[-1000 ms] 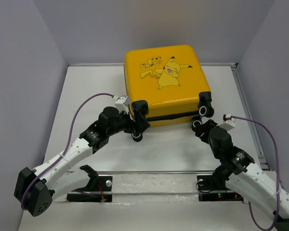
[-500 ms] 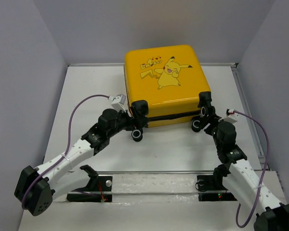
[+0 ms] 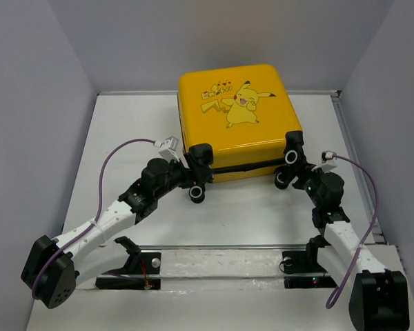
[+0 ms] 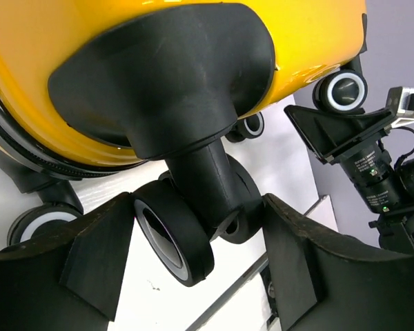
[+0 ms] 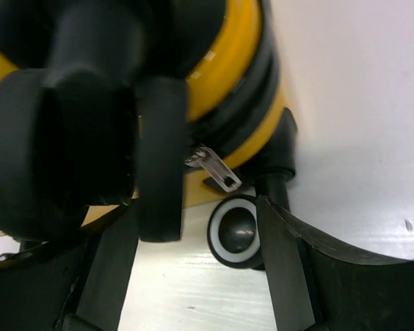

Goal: Pack the luggage

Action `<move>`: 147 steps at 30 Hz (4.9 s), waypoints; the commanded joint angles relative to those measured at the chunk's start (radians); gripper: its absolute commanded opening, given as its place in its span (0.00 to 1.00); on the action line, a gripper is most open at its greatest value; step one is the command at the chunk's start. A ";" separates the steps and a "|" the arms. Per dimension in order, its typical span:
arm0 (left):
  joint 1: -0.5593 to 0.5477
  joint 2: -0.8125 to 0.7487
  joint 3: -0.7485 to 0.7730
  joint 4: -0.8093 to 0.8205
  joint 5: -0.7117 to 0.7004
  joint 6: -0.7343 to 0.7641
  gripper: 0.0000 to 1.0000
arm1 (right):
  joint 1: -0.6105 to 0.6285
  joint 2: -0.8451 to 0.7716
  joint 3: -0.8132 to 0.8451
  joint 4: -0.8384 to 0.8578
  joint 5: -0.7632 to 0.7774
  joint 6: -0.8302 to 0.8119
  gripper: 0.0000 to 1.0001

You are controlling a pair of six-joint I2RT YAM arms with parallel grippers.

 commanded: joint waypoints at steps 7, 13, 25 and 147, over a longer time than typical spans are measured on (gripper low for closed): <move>-0.005 0.000 0.001 0.094 -0.035 -0.027 0.37 | -0.038 0.174 0.063 0.353 -0.095 -0.105 0.56; -0.005 -0.006 0.002 0.093 -0.055 -0.023 0.06 | -0.048 0.234 0.083 0.376 -0.073 -0.097 0.56; -0.007 0.005 -0.007 0.106 -0.008 -0.030 0.06 | -0.048 0.113 0.025 0.226 0.003 0.009 0.73; -0.034 -0.242 0.004 0.030 -0.152 -0.124 0.06 | -0.048 0.593 0.109 0.922 -0.350 -0.042 0.50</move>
